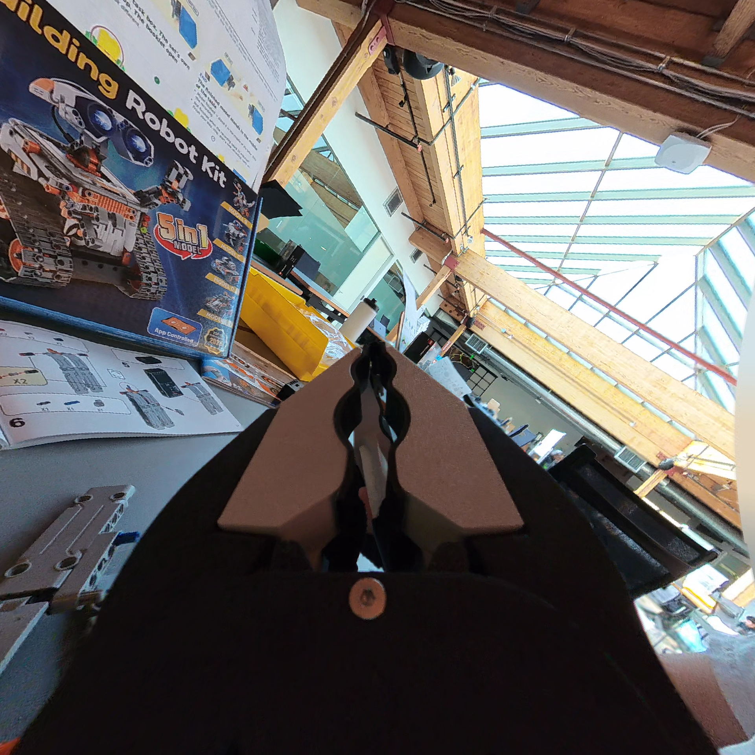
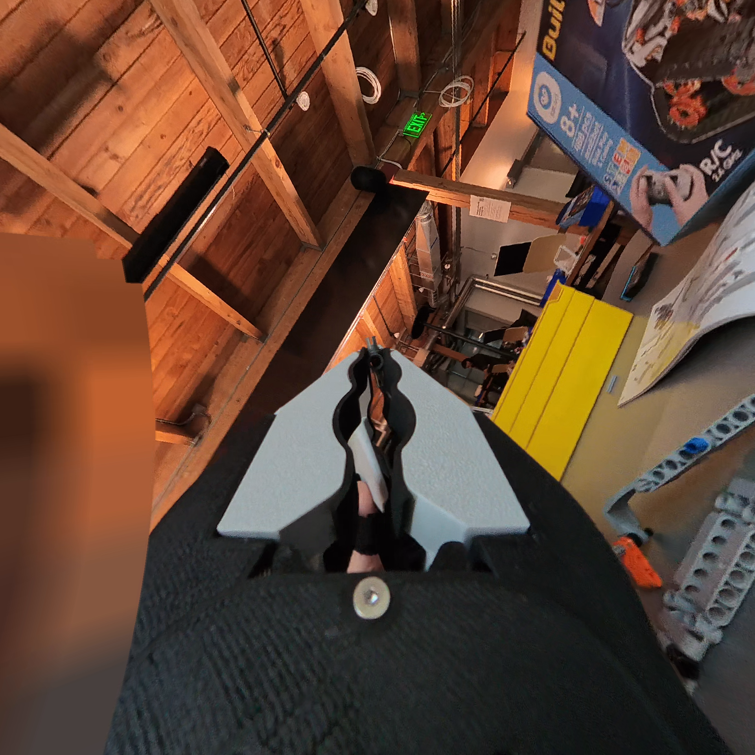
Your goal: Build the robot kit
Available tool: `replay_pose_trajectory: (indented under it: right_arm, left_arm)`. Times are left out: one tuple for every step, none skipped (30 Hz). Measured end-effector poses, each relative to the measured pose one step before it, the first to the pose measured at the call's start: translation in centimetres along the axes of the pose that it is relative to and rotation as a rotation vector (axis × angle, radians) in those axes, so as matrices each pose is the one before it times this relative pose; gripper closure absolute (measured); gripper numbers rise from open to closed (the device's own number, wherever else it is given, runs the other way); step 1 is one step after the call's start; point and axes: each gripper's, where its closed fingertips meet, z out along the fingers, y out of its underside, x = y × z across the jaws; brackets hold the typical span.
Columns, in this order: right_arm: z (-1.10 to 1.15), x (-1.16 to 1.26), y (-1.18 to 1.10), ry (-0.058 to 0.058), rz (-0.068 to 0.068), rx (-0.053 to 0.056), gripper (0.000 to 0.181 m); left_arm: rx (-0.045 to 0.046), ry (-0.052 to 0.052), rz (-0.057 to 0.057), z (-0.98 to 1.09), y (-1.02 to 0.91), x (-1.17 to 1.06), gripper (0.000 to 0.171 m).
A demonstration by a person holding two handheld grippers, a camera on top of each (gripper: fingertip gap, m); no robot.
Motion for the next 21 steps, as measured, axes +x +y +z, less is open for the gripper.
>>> replay_pose_trajectory:
  right_arm:
    - [0.094, -0.135, -0.026, -0.0034, -0.0529, -0.0051, 0.176]
    - [0.132, -0.182, 0.042, 0.0, -0.0542, -0.0122, 0.176]
    - [0.118, -0.243, 0.047, 0.0033, -0.0707, -0.0172, 0.176]
    - [0.123, -0.396, -0.003, -0.0005, -0.0853, -0.0154, 0.176]
    - [0.151, -0.479, 0.038, -0.0026, -0.0854, -0.017, 0.176]
    - [0.16, -0.43, 0.068, -0.0013, -0.0935, -0.0189, 0.176]
    - [0.12, -0.349, 0.003, 0.0014, -0.1032, -0.0191, 0.175]
    - [0.092, -0.357, -0.086, 0.0015, -0.106, -0.016, 0.176]
    - [0.081, -0.294, -0.072, 0.006, -0.1117, -0.0204, 0.176]
    - [0.072, -0.223, -0.049, 0.01, -0.1131, -0.0233, 0.175]
    - [0.048, -0.206, -0.056, 0.0086, -0.1125, -0.0201, 0.175]
    - [0.035, -0.094, 0.011, 0.0124, -0.1032, -0.0222, 0.175]
    - [0.054, -0.063, 0.025, 0.011, -0.0932, -0.0213, 0.175]
    - [0.066, -0.044, 0.071, 0.0093, -0.0861, -0.0231, 0.175]
    - [0.058, -0.059, 0.08, 0.0064, -0.0758, -0.0214, 0.175]
    - [0.035, -0.093, 0.055, 0.004, -0.07, -0.0181, 0.175]
    - [0.036, -0.097, 0.078, 0.0043, -0.0734, -0.0182, 0.175]
    - [0.025, -0.107, 0.124, 0.0046, -0.0752, -0.0196, 0.175]
    - [0.017, -0.122, 0.086, 0.0029, -0.0736, -0.0151, 0.175]
    - [0.013, -0.094, 0.091, 0.0023, -0.0686, -0.0147, 0.175]
    - [0.032, -0.065, 0.119, 0.0019, -0.0632, -0.0158, 0.176]
  left_arm:
    - [0.00966, 0.0101, -0.0301, 0.041, -0.114, 0.026, 0.17]
    - [0.00975, 0.0176, -0.0416, 0.001, -0.159, 0.072, 0.17]
    - [0.00858, 0.0233, -0.0468, -0.007, -0.174, 0.132, 0.17]
    - [0.01039, 0.0283, -0.0446, -0.02, -0.188, 0.273, 0.17]
    - [0.01484, 0.026, -0.0388, -0.039, -0.217, 0.326, 0.17]
    - [0.01641, 0.0195, -0.0358, -0.029, -0.207, 0.306, 0.17]
    - [0.0145, 0.0171, -0.0366, -0.019, -0.145, 0.267, 0.17]
    - [0.01331, 0.0214, -0.0423, -0.006, -0.111, 0.276, 0.17]
    - [0.01184, 0.0226, -0.0478, -0.005, -0.089, 0.209, 0.171]
    - [0.00899, 0.0222, -0.0491, -0.022, -0.065, 0.139, 0.171]
    - [0.00759, 0.0197, -0.0472, -0.024, -0.029, 0.098, 0.171]
    - [0.00909, 0.0135, -0.0439, -0.033, -0.026, 0.012, 0.171]
    - [0.00984, 0.0107, -0.0424, -0.032, -0.044, -0.037, 0.171]
    - [0.00911, 0.0092, -0.0411, -0.049, -0.057, -0.054, 0.17]
    - [0.00682, 0.009, -0.0393, -0.059, -0.054, -0.068, 0.17]
    - [0.00516, 0.0089, -0.0358, -0.077, -0.026, -0.05, 0.17]
    - [0.00627, 0.0054, -0.0317, -0.079, -0.032, -0.068, 0.171]
    - [0.00742, 0.0021, -0.0256, -0.096, -0.034, -0.073, 0.17]
    - [0.00691, 0.0009, -0.018, -0.091, -0.025, -0.063, 0.17]
    - [0.00667, -0.0014, -0.0121, -0.092, -0.027, -0.088, 0.17]
    - [0.00599, -0.0042, -0.009, -0.093, -0.056, -0.106, 0.17]
